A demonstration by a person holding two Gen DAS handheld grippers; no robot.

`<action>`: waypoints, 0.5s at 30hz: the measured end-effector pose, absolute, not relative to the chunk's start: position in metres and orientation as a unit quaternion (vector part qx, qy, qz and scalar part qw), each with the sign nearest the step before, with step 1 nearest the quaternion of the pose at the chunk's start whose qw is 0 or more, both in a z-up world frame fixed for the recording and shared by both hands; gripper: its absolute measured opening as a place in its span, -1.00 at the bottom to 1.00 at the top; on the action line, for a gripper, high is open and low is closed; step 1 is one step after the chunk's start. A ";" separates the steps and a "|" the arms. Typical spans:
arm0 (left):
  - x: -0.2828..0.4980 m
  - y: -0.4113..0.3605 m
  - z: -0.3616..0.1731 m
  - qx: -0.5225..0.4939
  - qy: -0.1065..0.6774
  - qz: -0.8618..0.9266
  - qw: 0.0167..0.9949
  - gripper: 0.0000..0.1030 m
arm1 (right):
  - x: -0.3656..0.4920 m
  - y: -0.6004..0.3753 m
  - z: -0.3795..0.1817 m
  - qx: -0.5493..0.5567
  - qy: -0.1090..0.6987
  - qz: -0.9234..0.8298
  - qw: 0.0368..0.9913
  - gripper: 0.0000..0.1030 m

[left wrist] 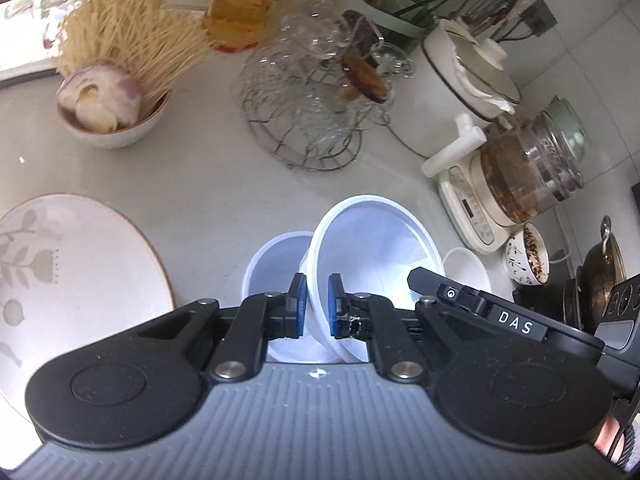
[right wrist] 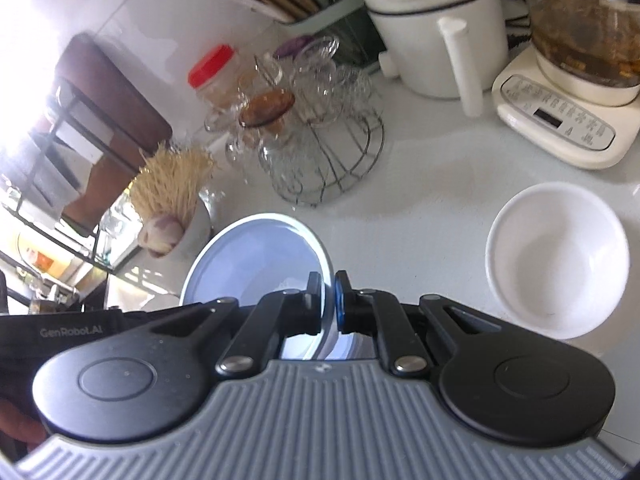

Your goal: Organize plates and bowls

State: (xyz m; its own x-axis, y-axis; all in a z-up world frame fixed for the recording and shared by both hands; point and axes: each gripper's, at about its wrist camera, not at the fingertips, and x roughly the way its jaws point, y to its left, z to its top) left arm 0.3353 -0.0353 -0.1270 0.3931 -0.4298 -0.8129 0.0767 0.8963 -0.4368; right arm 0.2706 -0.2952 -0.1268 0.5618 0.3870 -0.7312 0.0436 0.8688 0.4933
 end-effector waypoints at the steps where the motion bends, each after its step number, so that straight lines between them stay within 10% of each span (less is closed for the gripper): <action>1: 0.336 -0.034 -0.129 -0.168 0.530 -0.151 0.817 -0.79 | 0.272 -0.293 -0.128 0.232 0.459 0.103 0.851 -0.82; 15: 0.341 -0.024 -0.153 -0.169 0.552 -0.125 0.807 -0.79 | 0.280 -0.273 -0.153 0.184 0.502 0.117 0.837 -0.77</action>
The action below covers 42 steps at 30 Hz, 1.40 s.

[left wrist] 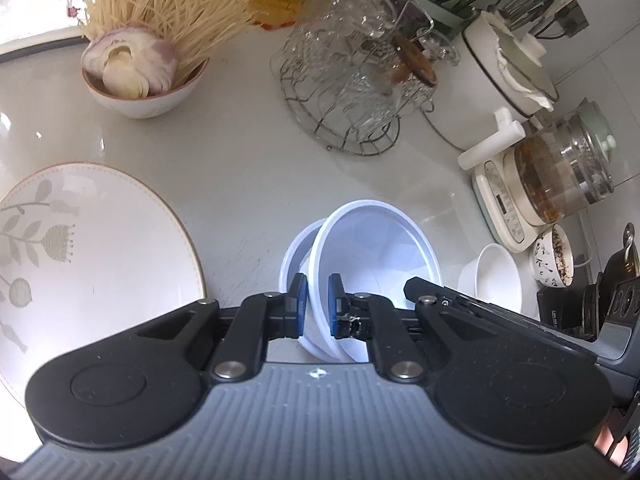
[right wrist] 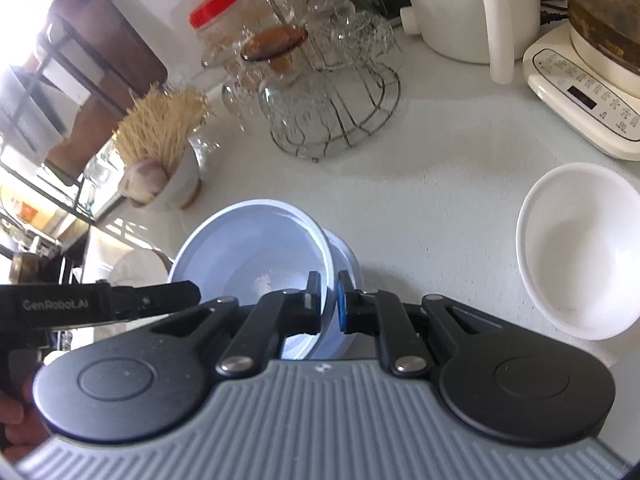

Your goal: Organize plates and bowls

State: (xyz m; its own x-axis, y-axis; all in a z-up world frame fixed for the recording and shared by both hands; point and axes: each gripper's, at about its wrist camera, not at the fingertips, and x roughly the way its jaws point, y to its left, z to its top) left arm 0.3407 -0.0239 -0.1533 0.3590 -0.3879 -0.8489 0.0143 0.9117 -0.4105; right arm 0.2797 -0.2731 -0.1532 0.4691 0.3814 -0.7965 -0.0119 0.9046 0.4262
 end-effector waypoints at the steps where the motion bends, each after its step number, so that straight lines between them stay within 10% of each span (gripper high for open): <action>1: 0.341 -0.024 -0.155 -0.169 0.554 -0.124 0.806 -0.79 | 0.280 -0.272 -0.155 0.182 0.503 0.117 0.837 -0.77; 13: 0.344 -0.021 -0.161 -0.164 0.562 -0.123 0.802 -0.75 | 0.283 -0.268 -0.158 0.183 0.505 0.110 0.836 -0.77; 21: 0.341 -0.021 -0.152 -0.152 0.555 -0.127 0.808 -0.23 | 0.279 -0.268 -0.144 0.175 0.490 0.099 0.848 -0.75; 26: 0.335 -0.023 -0.138 -0.144 0.540 -0.141 0.817 -0.23 | 0.273 -0.272 -0.132 0.178 0.473 0.085 0.859 -0.16; 42: 0.305 -0.038 -0.072 -0.099 0.473 -0.195 0.854 -0.23 | 0.232 -0.283 -0.074 0.184 0.394 0.064 0.898 -0.17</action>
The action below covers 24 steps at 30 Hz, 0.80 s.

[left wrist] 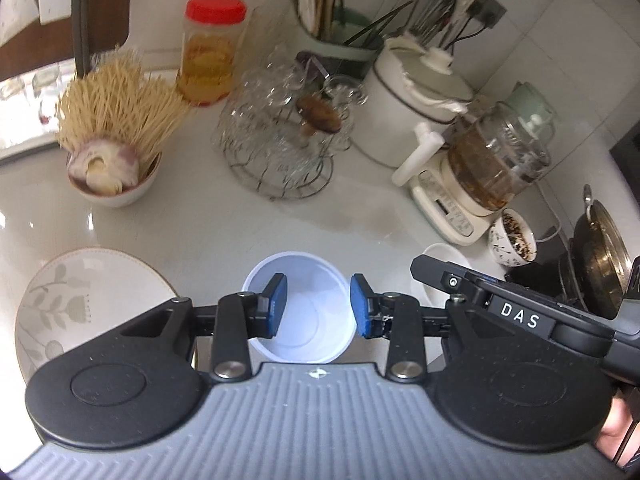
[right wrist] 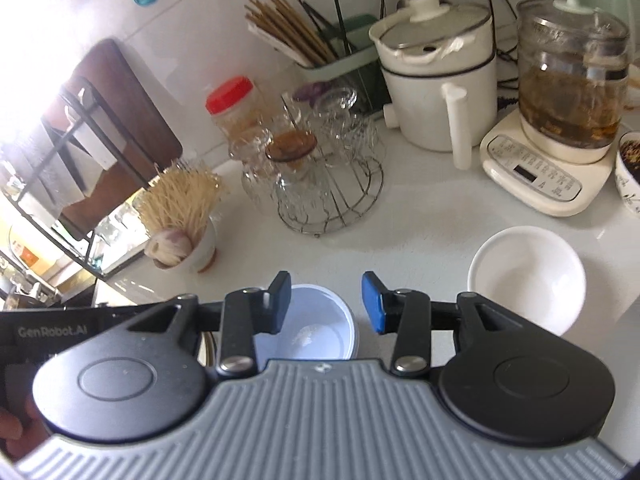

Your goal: Organize plates and bowls

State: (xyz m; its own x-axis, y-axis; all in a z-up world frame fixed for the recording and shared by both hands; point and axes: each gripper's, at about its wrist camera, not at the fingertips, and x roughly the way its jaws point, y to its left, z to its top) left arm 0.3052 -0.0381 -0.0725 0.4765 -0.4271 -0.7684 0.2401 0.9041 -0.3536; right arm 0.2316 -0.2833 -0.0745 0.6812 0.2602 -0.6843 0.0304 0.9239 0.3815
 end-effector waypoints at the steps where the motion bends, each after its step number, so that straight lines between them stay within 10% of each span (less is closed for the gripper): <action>1: 0.303 -0.039 -0.069 -0.097 0.467 -0.198 0.856 -0.23 | 0.229 -0.284 -0.072 0.184 0.389 0.062 0.900 -0.17; 24: 0.233 -0.031 -0.054 -0.080 0.436 -0.250 0.861 -0.23 | 0.133 -0.273 -0.050 0.174 0.347 -0.021 0.921 -0.17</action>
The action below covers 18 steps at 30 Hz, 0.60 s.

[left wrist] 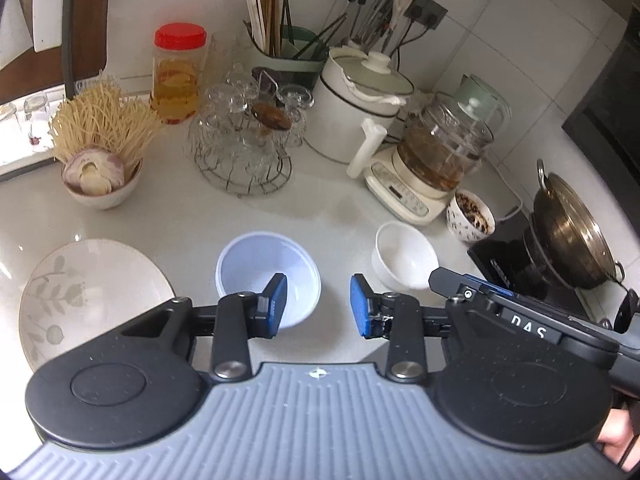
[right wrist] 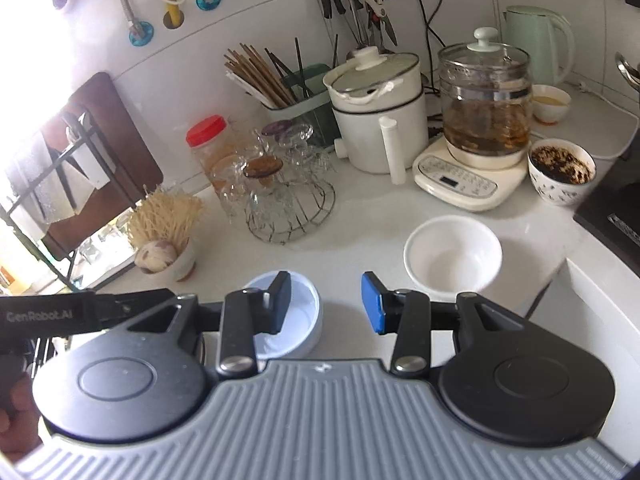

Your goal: Organize plates and bowls

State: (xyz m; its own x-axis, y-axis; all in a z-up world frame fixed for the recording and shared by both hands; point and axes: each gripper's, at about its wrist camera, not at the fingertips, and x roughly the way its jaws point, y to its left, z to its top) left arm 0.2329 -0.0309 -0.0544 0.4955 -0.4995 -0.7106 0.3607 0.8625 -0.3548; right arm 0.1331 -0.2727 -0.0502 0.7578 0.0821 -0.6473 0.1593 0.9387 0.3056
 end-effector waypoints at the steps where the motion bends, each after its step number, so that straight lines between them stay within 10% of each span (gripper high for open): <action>1: 0.231 -0.032 -0.057 -0.077 0.438 -0.251 0.860 -0.23 | 0.129 -0.272 -0.051 0.173 0.349 -0.022 0.921 -0.17; 18: 0.252 -0.086 -0.079 -0.069 0.466 -0.290 0.833 -0.23 | 0.122 -0.327 -0.060 0.189 0.377 -0.103 0.901 -0.20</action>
State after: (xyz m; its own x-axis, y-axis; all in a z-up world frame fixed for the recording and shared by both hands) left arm 0.2524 -0.0861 -0.0792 0.3983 -0.5472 -0.7362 0.4192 0.8225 -0.3845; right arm 0.1215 -0.3274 -0.0602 0.6950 -0.0438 -0.7177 0.3289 0.9070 0.2632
